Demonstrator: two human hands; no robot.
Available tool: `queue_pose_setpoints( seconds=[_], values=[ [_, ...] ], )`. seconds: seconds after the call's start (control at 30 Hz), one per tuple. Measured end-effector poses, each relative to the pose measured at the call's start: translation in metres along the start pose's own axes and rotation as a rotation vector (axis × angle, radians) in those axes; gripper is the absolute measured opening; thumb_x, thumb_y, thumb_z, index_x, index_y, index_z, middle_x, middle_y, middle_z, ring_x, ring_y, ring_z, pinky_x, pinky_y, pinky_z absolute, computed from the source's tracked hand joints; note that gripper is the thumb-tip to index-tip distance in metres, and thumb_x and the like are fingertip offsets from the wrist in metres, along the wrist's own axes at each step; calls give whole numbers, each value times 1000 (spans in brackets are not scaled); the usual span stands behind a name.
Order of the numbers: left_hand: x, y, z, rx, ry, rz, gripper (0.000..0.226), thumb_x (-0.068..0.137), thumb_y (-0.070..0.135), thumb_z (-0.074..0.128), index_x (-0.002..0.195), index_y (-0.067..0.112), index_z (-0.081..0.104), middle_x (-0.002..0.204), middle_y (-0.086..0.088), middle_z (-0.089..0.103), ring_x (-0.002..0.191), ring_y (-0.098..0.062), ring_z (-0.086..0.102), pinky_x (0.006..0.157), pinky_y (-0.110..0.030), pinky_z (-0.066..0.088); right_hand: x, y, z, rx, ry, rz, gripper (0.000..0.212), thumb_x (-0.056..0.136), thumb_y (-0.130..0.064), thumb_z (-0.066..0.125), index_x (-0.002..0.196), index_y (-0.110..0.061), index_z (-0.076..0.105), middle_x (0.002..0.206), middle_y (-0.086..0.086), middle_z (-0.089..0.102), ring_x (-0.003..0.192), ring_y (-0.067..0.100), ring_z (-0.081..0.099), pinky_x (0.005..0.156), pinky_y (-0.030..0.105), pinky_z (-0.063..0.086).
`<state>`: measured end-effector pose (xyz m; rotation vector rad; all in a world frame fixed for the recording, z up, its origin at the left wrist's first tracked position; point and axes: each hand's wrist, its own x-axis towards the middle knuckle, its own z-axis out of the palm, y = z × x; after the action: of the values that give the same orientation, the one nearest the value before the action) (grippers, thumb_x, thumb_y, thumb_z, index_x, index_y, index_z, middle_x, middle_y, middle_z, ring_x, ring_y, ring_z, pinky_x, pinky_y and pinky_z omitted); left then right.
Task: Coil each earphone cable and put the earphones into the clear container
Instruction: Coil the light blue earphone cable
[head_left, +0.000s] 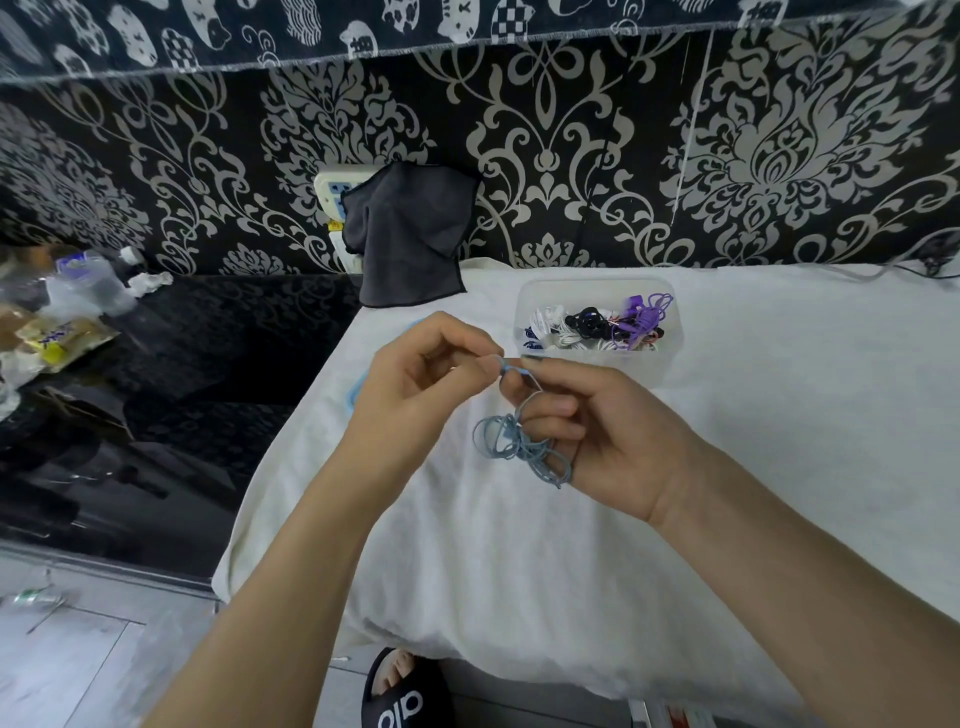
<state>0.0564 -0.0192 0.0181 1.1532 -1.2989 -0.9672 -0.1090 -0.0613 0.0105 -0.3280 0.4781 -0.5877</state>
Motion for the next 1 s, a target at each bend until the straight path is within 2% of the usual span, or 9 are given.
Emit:
queue_pose_setpoints(
  seconds=[0.13, 0.27, 0.4, 0.7, 0.8, 1.0],
  values=[
    [-5, 3, 3, 106, 37, 85, 10, 92, -2, 68, 100, 3, 65, 94, -10, 74, 88, -24, 72, 87, -35, 58, 0, -1, 0, -45, 19, -22, 14, 83, -6, 63, 75, -5, 74, 80, 5, 64, 42, 4, 34, 39, 12, 25],
    [-9, 3, 5, 373, 67, 248, 16, 91, -3, 70, 99, 11, 67, 92, -3, 72, 84, -19, 72, 83, -27, 56, 0, -2, 1, -64, 44, -22, 2, 83, -6, 64, 85, -5, 64, 79, 5, 62, 42, 4, 33, 38, 13, 26],
    [-10, 4, 6, 538, 85, 378, 12, 88, -2, 73, 97, 6, 70, 91, -5, 70, 82, -16, 71, 80, -24, 55, -3, -2, 1, -90, 50, -22, 10, 81, -6, 63, 89, -6, 57, 71, 3, 58, 40, 4, 33, 37, 14, 26],
    [-10, 8, 5, 557, 65, 447, 10, 85, -2, 75, 94, 1, 72, 92, -5, 69, 80, -15, 69, 77, -27, 56, -2, -2, 1, -115, 14, -24, 5, 85, -8, 61, 89, -5, 61, 71, 1, 54, 41, 4, 33, 41, 13, 24],
    [-12, 9, 5, 538, 56, 430, 11, 86, 2, 76, 96, 2, 71, 93, -6, 69, 81, -16, 71, 78, -28, 56, -2, -1, 1, -123, 5, -20, 10, 85, -8, 61, 95, -5, 61, 79, 1, 53, 42, 4, 33, 40, 14, 25],
    [-14, 11, 7, 525, 65, 371, 10, 90, 1, 72, 99, 6, 68, 89, -5, 71, 83, -19, 72, 81, -30, 57, -4, -2, 3, -153, 10, -32, 8, 86, -8, 60, 94, -6, 60, 70, -1, 58, 43, 4, 32, 42, 13, 24]
  ],
)
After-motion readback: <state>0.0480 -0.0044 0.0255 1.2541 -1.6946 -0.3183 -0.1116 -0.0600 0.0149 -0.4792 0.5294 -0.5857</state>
